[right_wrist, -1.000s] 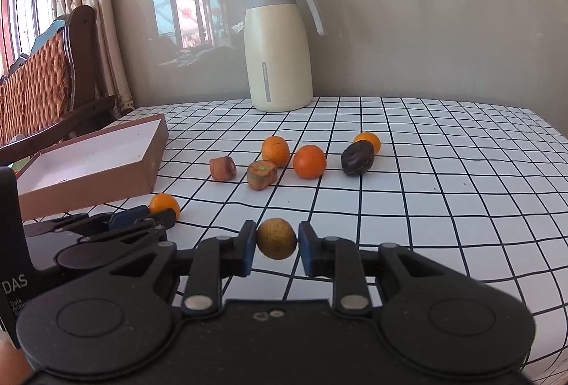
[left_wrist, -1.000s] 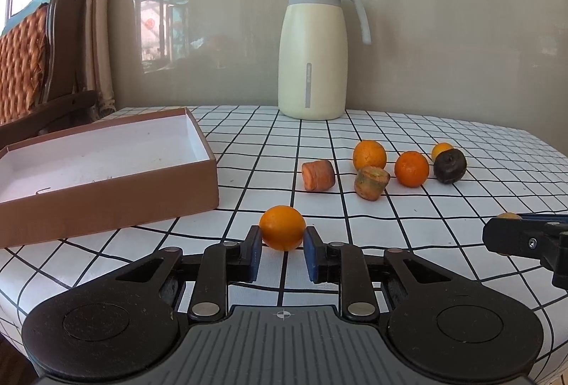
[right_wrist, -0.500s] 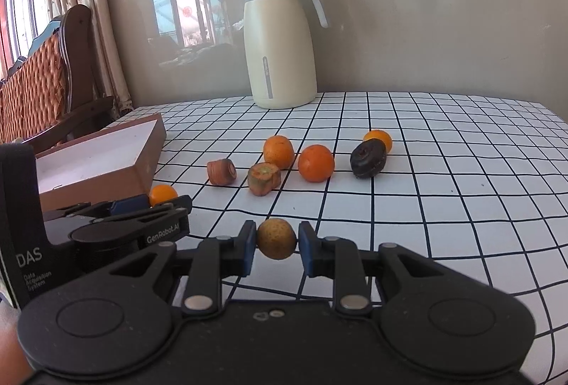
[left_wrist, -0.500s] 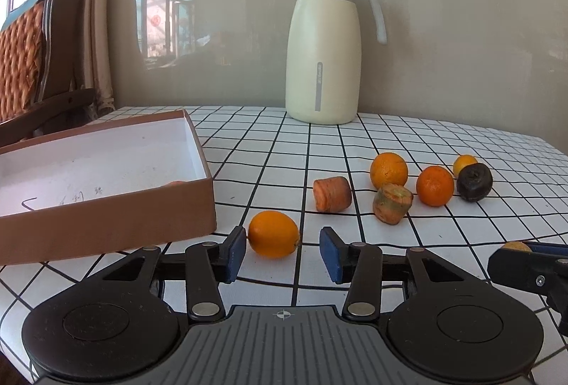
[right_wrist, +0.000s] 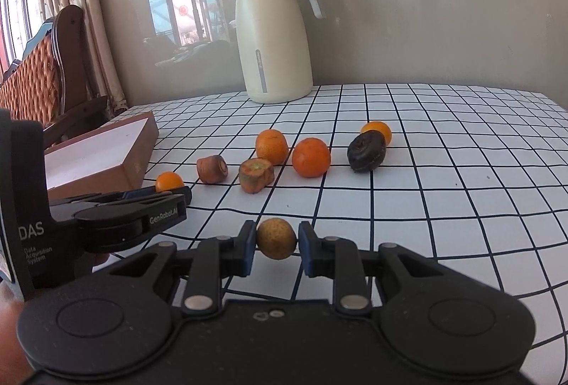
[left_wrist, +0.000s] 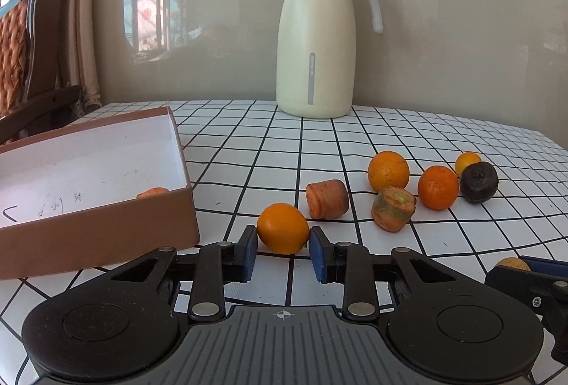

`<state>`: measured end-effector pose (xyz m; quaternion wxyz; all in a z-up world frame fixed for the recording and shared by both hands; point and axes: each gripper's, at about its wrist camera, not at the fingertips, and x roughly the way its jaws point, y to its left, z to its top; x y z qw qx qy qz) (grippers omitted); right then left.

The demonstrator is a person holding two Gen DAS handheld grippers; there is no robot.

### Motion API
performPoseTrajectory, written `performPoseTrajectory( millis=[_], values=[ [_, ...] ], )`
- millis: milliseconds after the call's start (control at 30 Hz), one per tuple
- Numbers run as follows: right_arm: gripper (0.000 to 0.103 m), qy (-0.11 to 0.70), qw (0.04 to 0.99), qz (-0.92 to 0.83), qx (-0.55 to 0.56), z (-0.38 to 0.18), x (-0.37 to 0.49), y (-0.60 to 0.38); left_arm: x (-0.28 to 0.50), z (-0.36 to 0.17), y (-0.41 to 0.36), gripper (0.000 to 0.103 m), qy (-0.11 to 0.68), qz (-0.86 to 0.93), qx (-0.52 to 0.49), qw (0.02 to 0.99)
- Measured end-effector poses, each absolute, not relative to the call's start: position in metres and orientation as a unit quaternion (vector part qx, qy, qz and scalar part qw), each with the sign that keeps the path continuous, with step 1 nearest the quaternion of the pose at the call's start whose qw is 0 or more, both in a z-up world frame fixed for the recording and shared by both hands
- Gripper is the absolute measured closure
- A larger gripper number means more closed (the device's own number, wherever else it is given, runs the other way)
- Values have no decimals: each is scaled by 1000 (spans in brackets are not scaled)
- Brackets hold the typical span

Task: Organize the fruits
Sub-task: 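Carry the orange and brown fruit over the brown box with both tools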

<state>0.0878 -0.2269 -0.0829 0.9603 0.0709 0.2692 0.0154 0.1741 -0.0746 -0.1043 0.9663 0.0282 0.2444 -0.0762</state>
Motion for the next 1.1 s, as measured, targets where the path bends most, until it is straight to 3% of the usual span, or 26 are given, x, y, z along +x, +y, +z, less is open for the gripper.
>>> performPoseTrajectory(
  millis=[433, 1100],
  values=[
    [86, 254, 964, 39, 68, -70, 80, -211, 120, -84, -45, 71, 227, -70, 15, 971],
    [86, 184, 967, 177, 21, -13, 77, -92, 43, -22, 100, 71, 159, 66, -25, 985]
  ],
)
